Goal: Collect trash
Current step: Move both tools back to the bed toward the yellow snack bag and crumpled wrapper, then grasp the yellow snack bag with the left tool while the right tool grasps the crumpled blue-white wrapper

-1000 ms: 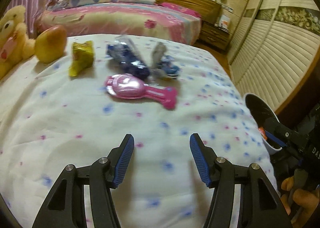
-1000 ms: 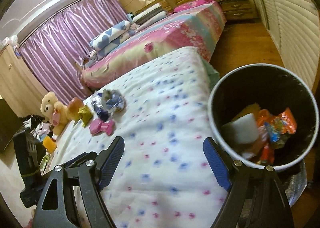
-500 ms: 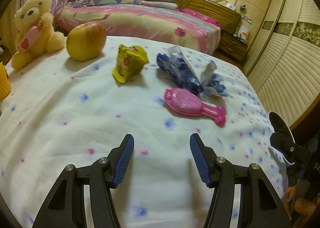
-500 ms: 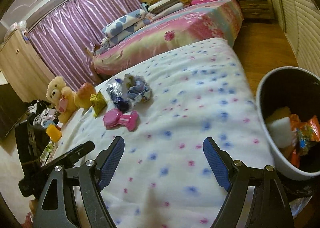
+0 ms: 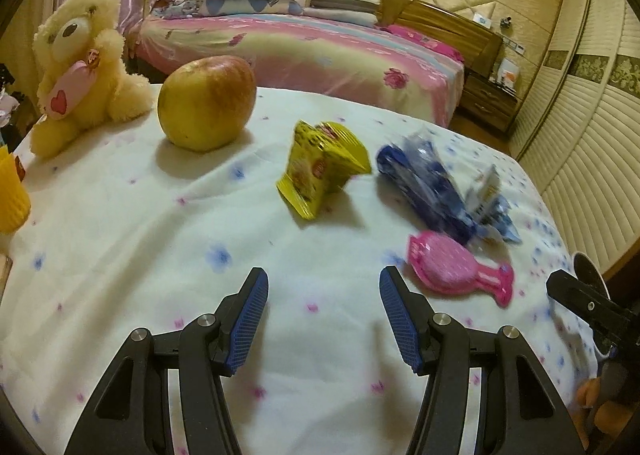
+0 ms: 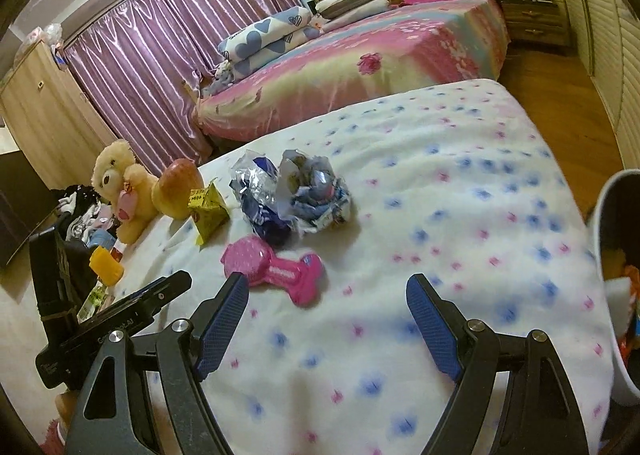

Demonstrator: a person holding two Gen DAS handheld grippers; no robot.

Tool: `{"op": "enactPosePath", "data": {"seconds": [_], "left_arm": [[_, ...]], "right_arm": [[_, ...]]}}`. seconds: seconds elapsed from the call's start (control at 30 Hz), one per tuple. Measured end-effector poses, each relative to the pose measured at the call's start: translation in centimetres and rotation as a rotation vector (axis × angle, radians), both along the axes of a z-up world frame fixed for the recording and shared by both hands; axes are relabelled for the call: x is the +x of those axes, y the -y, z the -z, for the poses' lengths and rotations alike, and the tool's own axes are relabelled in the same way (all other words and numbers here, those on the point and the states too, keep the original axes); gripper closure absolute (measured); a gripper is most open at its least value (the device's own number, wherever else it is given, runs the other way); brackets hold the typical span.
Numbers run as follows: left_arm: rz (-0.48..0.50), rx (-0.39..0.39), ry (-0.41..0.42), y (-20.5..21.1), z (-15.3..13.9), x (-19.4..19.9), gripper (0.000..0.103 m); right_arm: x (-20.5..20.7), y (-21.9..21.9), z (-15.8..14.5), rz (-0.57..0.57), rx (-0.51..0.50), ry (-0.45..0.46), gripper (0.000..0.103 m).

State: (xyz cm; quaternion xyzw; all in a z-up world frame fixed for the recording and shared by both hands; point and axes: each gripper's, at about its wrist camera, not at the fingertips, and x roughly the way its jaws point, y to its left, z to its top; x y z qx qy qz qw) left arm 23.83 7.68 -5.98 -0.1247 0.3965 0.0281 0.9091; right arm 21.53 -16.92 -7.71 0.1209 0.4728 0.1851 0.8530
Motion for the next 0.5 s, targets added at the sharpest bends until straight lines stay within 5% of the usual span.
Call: {"op": "enactPosePath", "data": {"seconds": [0.5], "left_arm": [[0.031, 0.019, 0.002, -1.8, 1.0, 6.8, 0.047]], "right_arm": [[4.7, -3.1, 1.7, 0.020, -0.003, -0.020, 0.021]]}}
